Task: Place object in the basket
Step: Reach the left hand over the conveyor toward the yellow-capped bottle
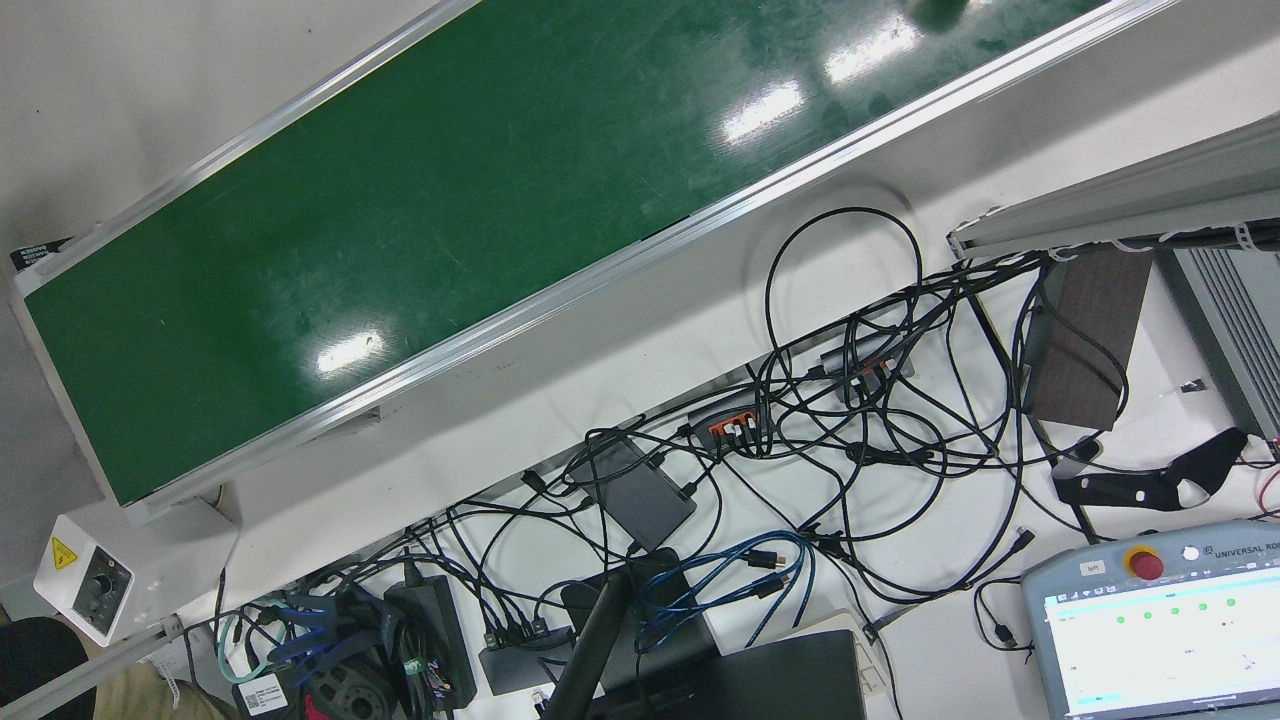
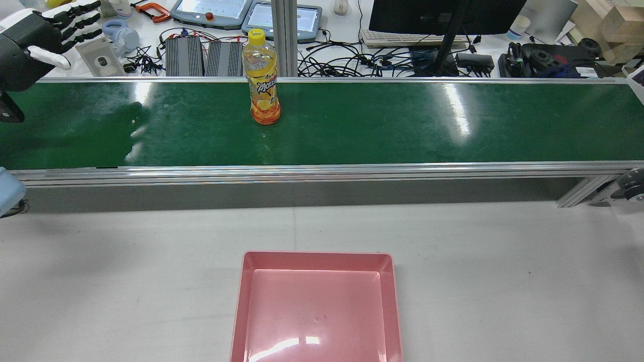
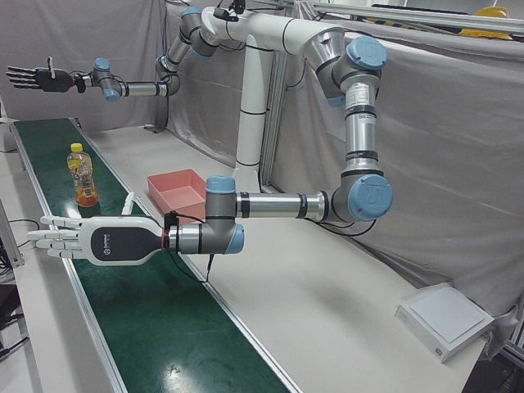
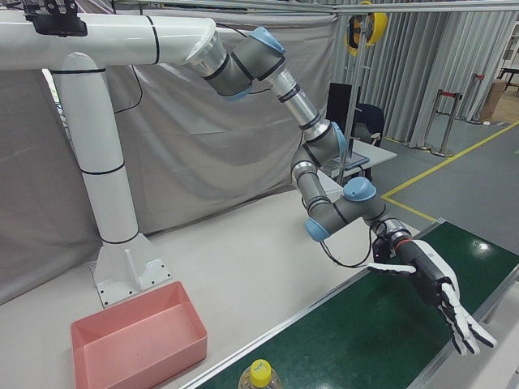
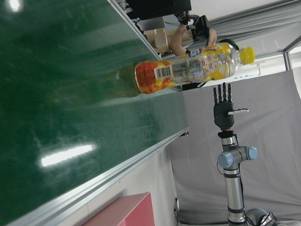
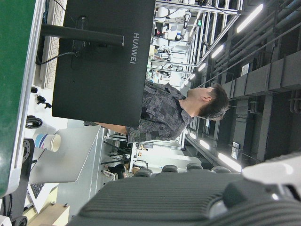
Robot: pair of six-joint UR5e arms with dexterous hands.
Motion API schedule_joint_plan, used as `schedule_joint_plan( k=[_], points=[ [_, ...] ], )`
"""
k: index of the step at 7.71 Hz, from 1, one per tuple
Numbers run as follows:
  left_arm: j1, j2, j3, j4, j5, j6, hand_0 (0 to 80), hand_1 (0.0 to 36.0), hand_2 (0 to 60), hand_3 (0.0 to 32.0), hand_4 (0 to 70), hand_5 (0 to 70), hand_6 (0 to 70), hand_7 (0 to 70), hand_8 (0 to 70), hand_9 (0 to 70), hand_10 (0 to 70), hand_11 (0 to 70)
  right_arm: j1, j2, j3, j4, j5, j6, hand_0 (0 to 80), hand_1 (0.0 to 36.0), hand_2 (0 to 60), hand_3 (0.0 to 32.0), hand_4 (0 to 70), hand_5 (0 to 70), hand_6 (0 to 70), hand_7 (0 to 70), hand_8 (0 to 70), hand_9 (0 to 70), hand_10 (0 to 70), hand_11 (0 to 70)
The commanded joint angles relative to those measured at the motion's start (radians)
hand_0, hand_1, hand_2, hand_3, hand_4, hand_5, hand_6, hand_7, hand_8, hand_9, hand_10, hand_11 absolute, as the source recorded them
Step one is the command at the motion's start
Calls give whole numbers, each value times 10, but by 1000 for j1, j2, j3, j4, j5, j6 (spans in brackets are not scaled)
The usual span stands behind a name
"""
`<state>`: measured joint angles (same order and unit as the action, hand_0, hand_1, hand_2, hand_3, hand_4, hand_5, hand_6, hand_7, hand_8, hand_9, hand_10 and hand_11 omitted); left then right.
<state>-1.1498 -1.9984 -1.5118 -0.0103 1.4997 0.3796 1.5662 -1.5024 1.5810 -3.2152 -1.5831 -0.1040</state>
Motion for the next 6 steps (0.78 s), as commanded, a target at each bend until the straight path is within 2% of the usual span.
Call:
schedule_joint_plan(
  k=[1,6],
  points=[
    [91,-62,8,15,-6,18,480,16,0,0,154,74,0,0,52,98,85,130,0,1,1,0,0,0,0,0,0,0,0,0,0,0,0,0,0,0],
    [94,-105,33,-5,-10,62,464,4,0,0,140,58,0,0,45,88,81,123,0,-1,-1,0,0,0,0,0,0,0,0,0,0,0,0,0,0,0]
  ],
)
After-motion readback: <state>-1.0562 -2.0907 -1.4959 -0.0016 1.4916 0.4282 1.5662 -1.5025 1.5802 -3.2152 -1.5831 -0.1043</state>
